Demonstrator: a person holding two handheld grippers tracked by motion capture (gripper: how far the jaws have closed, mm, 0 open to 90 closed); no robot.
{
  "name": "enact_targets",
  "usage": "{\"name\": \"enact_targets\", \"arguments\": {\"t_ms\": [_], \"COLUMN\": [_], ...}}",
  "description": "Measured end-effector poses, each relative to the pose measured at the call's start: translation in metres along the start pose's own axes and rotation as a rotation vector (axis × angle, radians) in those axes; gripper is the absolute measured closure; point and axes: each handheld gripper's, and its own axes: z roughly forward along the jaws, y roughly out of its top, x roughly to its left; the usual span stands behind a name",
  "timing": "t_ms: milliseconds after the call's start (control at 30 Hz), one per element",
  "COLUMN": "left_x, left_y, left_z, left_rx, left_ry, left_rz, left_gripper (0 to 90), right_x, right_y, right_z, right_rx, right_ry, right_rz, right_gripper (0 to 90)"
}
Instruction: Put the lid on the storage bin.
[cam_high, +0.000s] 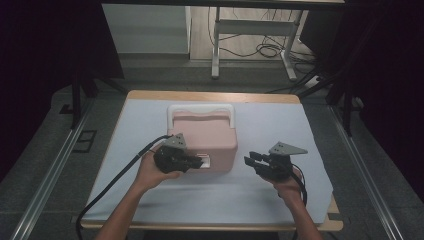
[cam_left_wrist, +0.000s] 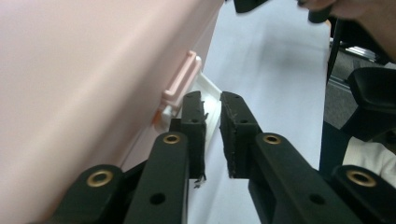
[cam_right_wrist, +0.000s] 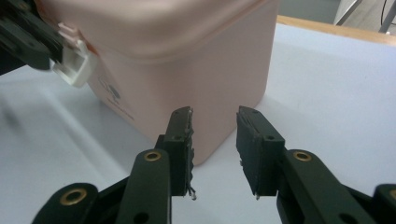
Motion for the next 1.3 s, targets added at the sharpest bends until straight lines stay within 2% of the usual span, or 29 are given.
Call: {"name": "enact_targets", "arguments": {"t_ms": [100,200,267,400,500,733,800,833,900,1033,1300], "left_x": [-0.002,-0.004,-0.004,-0.006,-0.004,0.005,0.01,0.011,0.014,0.017,0.019], "left_y": [-0.002,-0.01,-0.017,-0.037,-0.055,-0.088,-0.094,-0.097,-0.103,-0.117,-0.12], "left_z": [-0.014,-0.028,-0.036,-0.05,-0.056,-0.054,-0.051,-0.05,-0.048,-0.043,-0.042], "left_rx": [-0.032,-0.063,-0.08,-0.097,-0.106,-0.088,-0.048,-0.047,-0.048,-0.022,-0.029], "left_ry": [0.045,0.085,0.109,0.168,0.202,0.255,0.285,0.292,0.291,0.317,0.333], "left_rz": [0.003,-0.001,-0.012,-0.04,-0.084,-0.15,-0.154,-0.161,-0.18,-0.206,-0.212], "left_gripper": [74.2,70.6,68.4,63.9,60.4,58.4,57.7,57.5,57.2,56.2,54.6], "right_x": [-0.002,-0.003,-0.005,-0.01,-0.014,-0.027,-0.03,-0.033,-0.036,-0.041,-0.045], "right_y": [-0.01,-0.017,-0.021,-0.027,-0.031,-0.04,-0.043,-0.045,-0.048,-0.054,-0.056], "right_z": [0.002,0.003,0.002,-0.001,-0.004,-0.008,-0.009,-0.009,-0.009,-0.009,-0.015], "right_rx": [0.004,0.044,0.06,0.078,0.083,0.1,0.11,0.116,0.125,0.144,0.126], "right_ry": [-0.008,-0.037,-0.038,-0.057,-0.07,-0.114,-0.129,-0.136,-0.146,-0.168,-0.183], "right_rz": [0.003,-0.026,-0.036,-0.042,-0.04,-0.025,-0.023,-0.017,-0.009,-0.002,0.017], "right_gripper": [64.7,62.4,60.7,57.8,55.5,52.6,52.0,51.5,50.5,49.1,49.0]}}
